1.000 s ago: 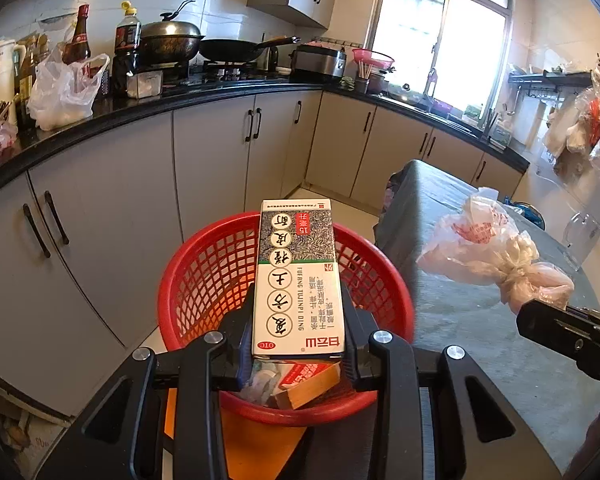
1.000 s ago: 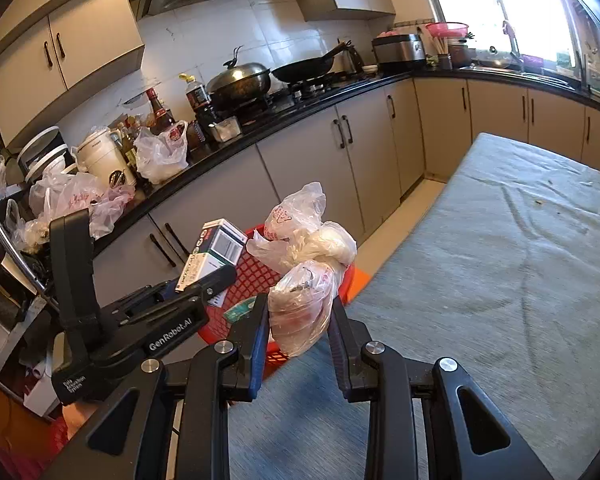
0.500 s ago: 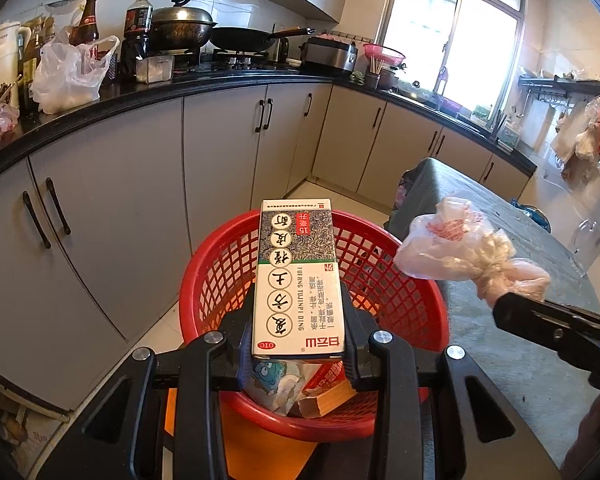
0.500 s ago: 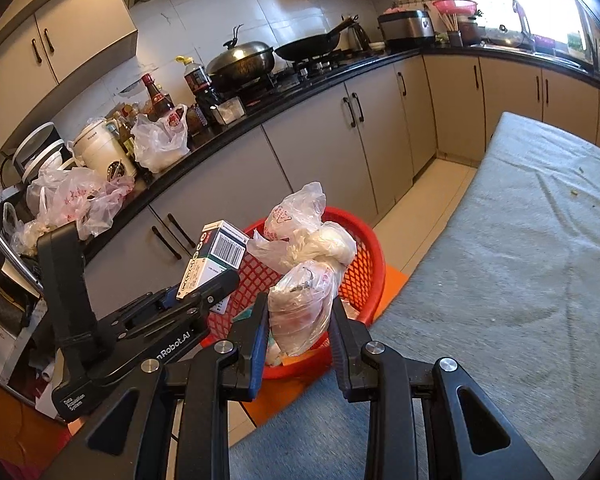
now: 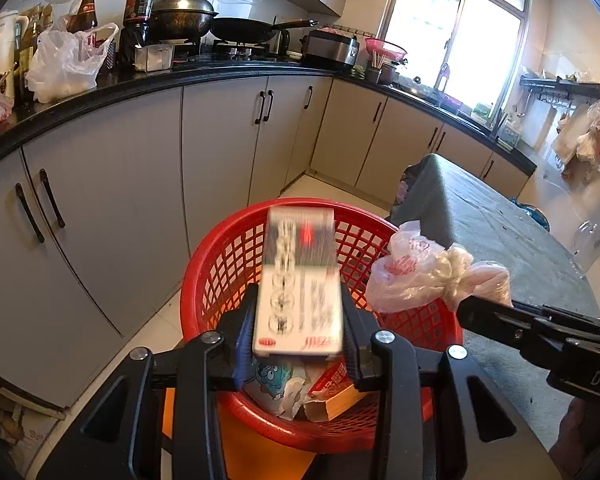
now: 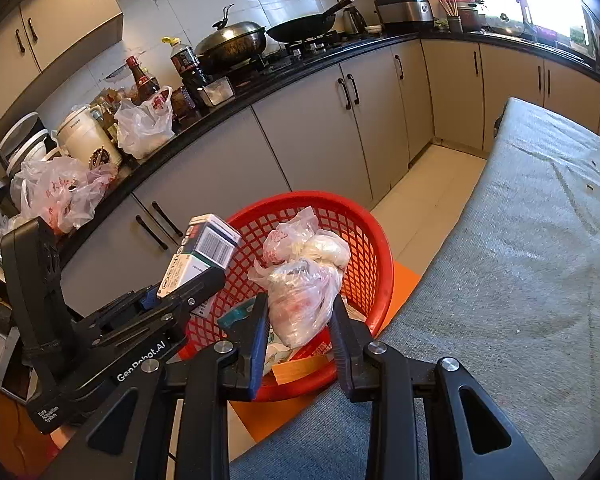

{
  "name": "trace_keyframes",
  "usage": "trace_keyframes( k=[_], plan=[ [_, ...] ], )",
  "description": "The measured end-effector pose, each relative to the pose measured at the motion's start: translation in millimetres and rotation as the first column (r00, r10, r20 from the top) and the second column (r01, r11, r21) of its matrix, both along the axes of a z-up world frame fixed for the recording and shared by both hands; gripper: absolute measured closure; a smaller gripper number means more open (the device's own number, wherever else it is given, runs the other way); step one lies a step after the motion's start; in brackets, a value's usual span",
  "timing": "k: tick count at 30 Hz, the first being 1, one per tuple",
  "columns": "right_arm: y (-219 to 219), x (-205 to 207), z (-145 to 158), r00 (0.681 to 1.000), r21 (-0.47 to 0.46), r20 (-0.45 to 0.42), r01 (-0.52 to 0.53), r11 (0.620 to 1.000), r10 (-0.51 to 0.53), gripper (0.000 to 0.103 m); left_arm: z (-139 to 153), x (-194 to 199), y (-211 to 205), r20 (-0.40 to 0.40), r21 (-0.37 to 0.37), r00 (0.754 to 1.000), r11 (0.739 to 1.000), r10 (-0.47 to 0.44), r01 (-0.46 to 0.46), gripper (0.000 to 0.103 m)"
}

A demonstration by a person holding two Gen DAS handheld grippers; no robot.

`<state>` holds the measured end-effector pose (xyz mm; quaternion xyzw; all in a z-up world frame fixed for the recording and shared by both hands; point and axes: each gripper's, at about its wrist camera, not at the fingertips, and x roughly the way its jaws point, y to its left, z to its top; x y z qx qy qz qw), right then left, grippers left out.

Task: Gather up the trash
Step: 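Open both tools to drop the medicine box and bag into the basket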

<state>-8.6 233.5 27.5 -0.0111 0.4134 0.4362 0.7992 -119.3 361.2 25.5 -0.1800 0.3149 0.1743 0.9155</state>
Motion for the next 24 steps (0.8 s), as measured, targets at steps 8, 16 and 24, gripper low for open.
trace_keyframes(
  k=[8, 16, 24],
  plan=[
    [-7.1, -1.1, 6.7, 1.0, 0.019, 0.012, 0.026, 0.999, -0.026, 0.06, 1.9, -2.2, -0.8, 0.01, -0.001, 1.0, 1.0, 0.005, -0.005, 0.054],
    [-31.8, -3.4, 17.7, 0.997, 0.05, 0.023, 0.069, 0.996, -0.07, 0.06, 9.3, -6.5, -10.3, 0.022, 0.022, 1.0, 1.0, 0.004, -0.004, 0.054],
    [-57.1, -6.4, 17.3, 0.994, 0.054, 0.01, 0.106, 0.993, -0.107, 0.058, 15.5, -6.0, -29.0, 0.018, 0.058, 1.0, 0.998, -0.01, 0.009, 0.05]
  ],
)
